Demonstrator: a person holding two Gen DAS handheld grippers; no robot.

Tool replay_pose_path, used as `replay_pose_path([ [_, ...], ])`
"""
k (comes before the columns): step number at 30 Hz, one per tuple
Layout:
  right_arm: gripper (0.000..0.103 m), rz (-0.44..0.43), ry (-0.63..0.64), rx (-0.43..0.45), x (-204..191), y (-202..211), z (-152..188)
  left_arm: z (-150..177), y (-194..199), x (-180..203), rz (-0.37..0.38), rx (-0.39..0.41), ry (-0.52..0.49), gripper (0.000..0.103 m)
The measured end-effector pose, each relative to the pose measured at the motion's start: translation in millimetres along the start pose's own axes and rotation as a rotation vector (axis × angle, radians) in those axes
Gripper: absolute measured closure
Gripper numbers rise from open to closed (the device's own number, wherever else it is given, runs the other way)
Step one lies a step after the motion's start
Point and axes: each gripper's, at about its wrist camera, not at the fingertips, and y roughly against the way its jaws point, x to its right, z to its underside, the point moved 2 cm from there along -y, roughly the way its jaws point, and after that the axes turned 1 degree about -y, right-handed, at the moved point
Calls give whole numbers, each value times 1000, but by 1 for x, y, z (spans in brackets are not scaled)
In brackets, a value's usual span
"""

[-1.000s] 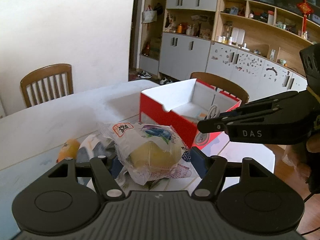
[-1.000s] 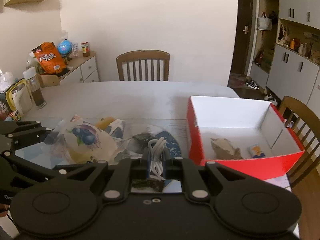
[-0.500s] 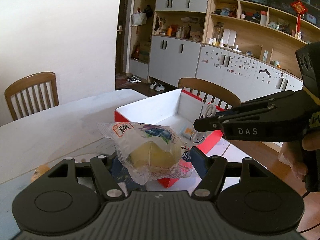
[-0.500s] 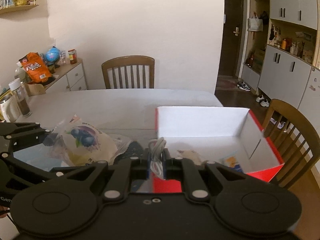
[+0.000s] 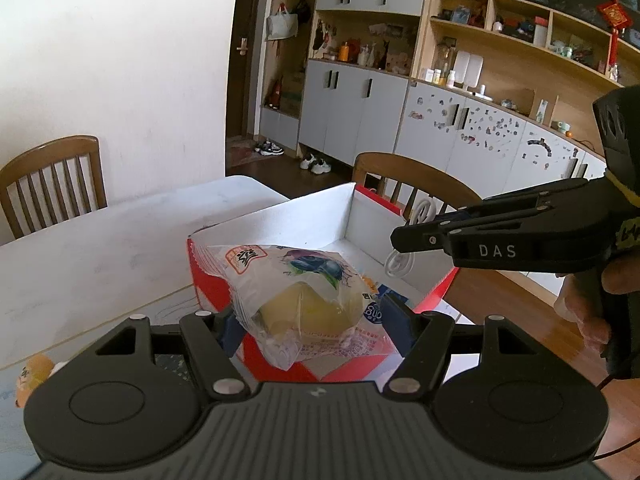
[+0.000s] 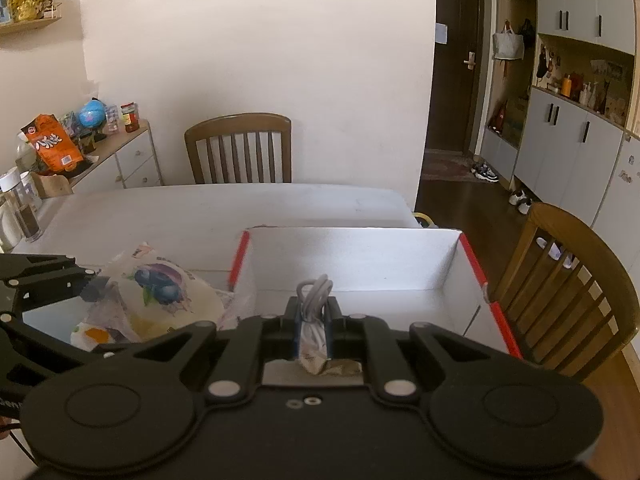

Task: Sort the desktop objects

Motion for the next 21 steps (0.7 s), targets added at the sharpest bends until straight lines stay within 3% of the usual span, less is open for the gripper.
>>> replay_pose_path([
  [13,92,-29,-25,-10,54,-19,-5,-31,-59,16,7,-57,5,34],
  [21,92,-32,-43,-54,75,-30,3,-43,-97,11,26,-132,22,34],
])
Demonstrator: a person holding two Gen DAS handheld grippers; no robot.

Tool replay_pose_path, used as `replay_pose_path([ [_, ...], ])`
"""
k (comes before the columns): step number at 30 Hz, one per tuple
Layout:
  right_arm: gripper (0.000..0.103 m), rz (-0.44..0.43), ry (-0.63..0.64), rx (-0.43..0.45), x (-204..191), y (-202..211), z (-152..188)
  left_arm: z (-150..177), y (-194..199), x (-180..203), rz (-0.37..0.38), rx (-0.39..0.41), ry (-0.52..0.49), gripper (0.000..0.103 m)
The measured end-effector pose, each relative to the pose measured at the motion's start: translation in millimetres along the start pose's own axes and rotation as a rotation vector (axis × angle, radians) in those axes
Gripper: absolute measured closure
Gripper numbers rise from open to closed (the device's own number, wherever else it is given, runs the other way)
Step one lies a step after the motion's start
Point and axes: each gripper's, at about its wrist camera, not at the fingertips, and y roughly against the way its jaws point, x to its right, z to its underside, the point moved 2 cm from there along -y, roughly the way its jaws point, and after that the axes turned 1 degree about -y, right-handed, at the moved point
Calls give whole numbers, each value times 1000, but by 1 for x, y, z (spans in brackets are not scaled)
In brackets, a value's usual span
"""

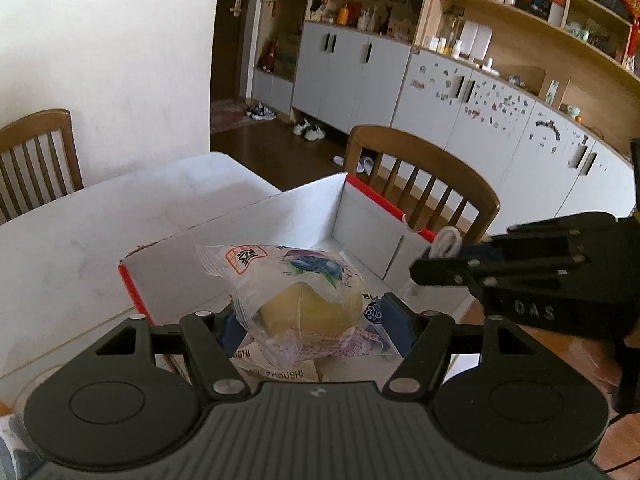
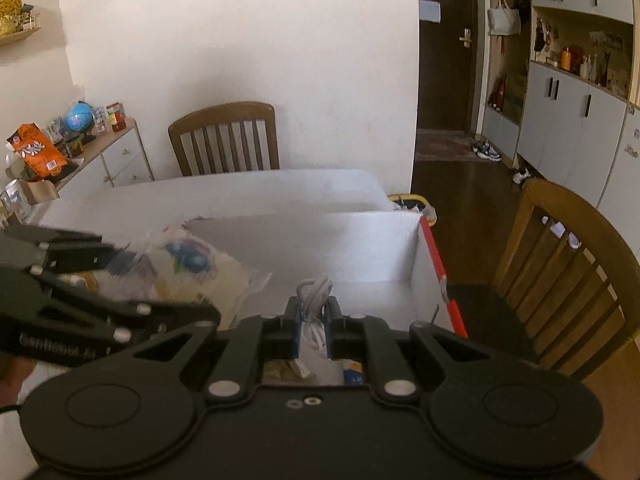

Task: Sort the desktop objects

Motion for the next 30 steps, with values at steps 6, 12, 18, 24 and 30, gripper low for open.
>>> replay_pose_path([
  [6,92,-12,1,-65,9,-18,8,-8,-27,-5,11,-52,5,34],
  [12,92,-25,10,-105,14,-30,11,-19,-56,-7,28,-104,-12,34],
  [18,92,-39,22,-134,18,-37,12,-27,-82,-12,45,-160,-19,34],
  [24,92,-55,13,-168,23,-46,12,-32,-108,-17,68,-219,8,34],
  [30,92,-78,-2,-209,24,-57,15,-35,-132,-15,80,-264,13,34],
])
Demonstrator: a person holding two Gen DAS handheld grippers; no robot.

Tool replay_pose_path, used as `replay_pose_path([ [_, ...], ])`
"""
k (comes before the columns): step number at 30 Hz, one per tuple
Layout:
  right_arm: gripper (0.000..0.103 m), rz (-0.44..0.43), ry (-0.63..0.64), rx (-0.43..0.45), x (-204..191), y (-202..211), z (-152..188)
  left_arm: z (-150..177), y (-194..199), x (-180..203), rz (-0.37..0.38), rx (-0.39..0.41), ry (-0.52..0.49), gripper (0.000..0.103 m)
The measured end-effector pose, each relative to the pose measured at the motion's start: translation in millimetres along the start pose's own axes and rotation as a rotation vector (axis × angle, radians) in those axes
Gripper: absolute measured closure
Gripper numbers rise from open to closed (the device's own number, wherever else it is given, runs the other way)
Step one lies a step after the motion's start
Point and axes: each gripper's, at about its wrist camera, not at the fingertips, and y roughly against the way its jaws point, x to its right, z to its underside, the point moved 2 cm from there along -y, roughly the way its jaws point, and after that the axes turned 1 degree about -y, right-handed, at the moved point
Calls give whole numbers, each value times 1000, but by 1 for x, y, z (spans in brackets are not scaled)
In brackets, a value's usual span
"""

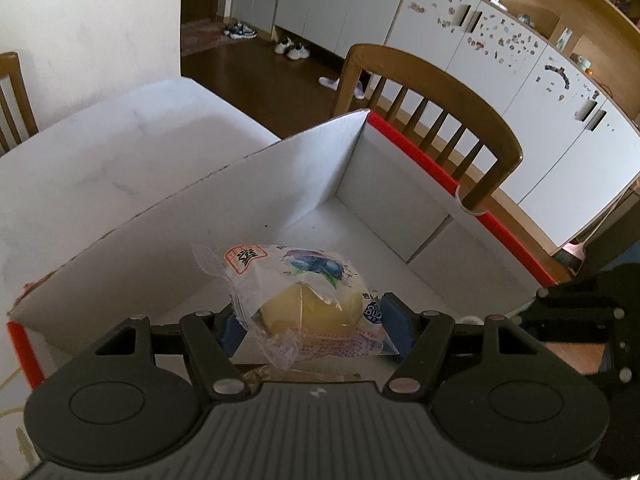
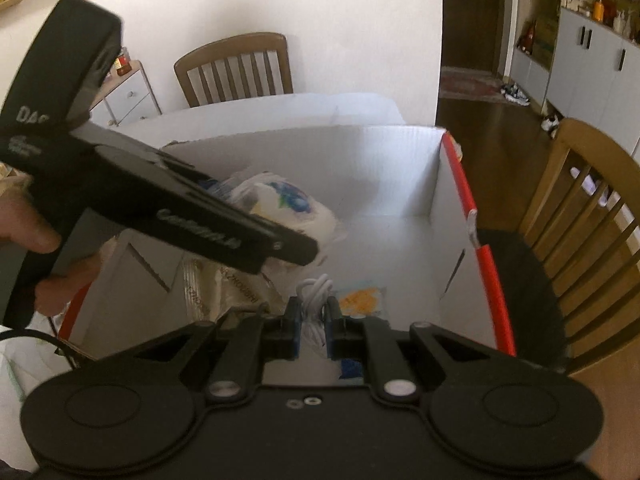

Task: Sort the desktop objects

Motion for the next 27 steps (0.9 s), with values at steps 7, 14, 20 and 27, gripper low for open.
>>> replay_pose_path([
  [7,92,-44,-69,-49,8,-16,3,-5,-19,-7,8,-48,39,34],
  [14,92,-76,-94,-95,13,-27,4,-4,-33,-16,19,-89,79,34],
  [20,92,-43,-91,-123,16,-36,5,-3,-42,-21,20,-108,95,34],
  [27,92,-40,-96,-133,17,-41,4,-3,-47,-21,4,-125,94,34],
])
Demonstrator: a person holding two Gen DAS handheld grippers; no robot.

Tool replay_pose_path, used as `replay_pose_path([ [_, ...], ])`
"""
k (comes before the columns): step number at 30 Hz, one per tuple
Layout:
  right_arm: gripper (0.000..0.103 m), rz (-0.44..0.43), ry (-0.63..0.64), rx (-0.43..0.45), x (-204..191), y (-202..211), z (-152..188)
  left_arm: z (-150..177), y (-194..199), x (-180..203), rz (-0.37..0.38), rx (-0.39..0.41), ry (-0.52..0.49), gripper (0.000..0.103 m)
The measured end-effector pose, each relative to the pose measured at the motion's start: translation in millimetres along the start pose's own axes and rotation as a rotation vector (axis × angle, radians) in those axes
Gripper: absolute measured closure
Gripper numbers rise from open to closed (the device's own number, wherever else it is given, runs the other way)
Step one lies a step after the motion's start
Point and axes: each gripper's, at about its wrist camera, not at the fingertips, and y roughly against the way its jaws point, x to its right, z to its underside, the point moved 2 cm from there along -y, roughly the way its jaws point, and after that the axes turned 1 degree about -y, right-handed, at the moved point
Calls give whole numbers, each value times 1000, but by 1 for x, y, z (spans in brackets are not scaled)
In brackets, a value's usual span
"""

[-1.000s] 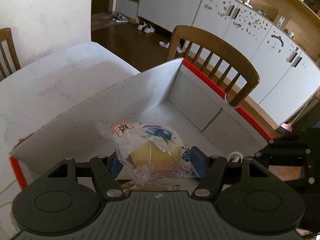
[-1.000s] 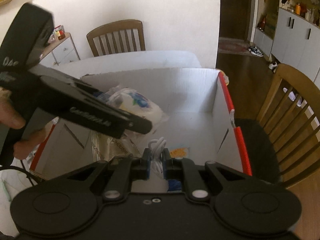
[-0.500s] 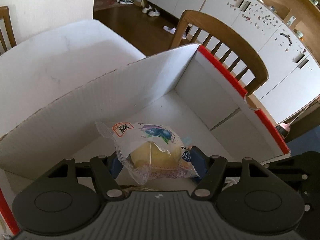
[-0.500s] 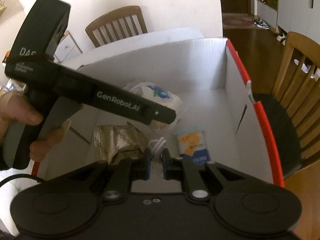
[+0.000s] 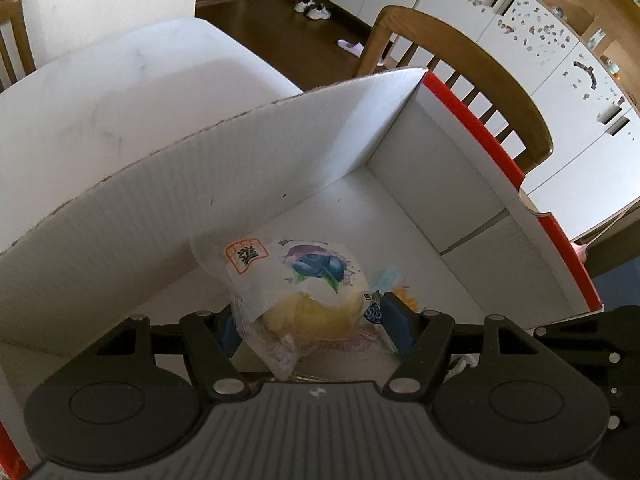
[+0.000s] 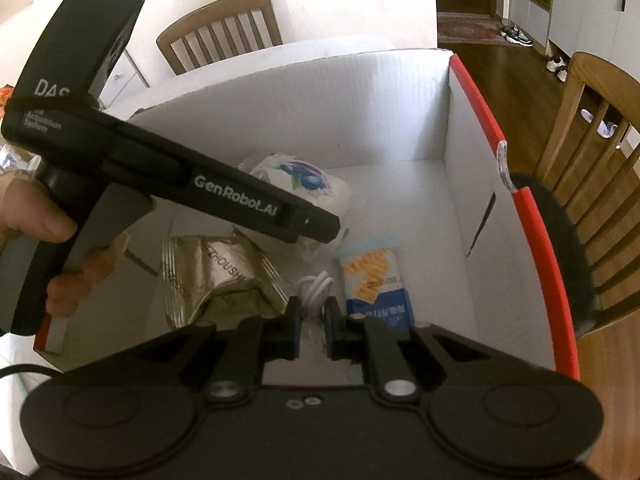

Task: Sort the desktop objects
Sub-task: 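Open the right tool to drop the cable while the left tool releases the bun in the box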

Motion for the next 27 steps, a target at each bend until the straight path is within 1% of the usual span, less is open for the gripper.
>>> replay_pose_path([
  [2,92,1,1,1,0,-1,-1,0,-4,0,-11,-24,8,34],
  [6,91,3,2,2,1,-2,-3,-1,-8,-2,-8,-51,22,34],
  [9,87,13,6,-7,0,-1,1,-2,-8,-4,-1,-59,39,33],
  [11,84,13,5,-10,0,-1,1,-3,-9,-7,-4,-66,52,30],
  [12,82,14,7,-11,-1,-1,1,-3,-9,-8,-11,-69,65,23],
  [13,81,14,10,-12,-2,-1,1,-3,-9,-10,-16,-70,76,18],
  [15,79,19,11,-12,-3,-2,0,-1,-7,-15,-16,-63,95,17],
  [17,79,22,10,-12,-4,-2,0,-1,-4,-17,-20,-63,107,14],
  [19,77,25,13,-11,-5,-1,0,0,-1,-17,-24,-57,108,5],
  [27,75,28,28,13,-9,8,0,6,21,-10,-14,-14,98,4],
])
